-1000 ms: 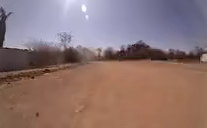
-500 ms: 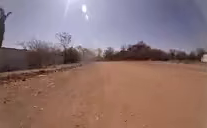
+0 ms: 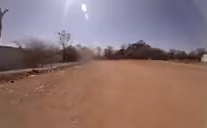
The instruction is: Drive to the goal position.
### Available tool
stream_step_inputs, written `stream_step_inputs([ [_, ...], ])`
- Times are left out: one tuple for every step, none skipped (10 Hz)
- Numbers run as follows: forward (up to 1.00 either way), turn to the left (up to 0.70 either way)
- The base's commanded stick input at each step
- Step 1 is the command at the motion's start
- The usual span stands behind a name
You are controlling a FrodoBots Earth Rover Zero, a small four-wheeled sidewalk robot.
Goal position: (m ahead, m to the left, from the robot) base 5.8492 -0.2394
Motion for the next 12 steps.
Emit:
stream_step_inputs([
  [1.0,0.0],
  [1.0,0.0],
  [1.0,0.0],
  [1.0,0.0],
  [1.0,0.0],
  [1.0,-0.27],
  [1.0,-0.27],
  [1.0,-0.27],
  [1.0,-0.27],
  [1.0,-0.27],
  [1.0,-0.27],
  [1.0,-0.27],
])
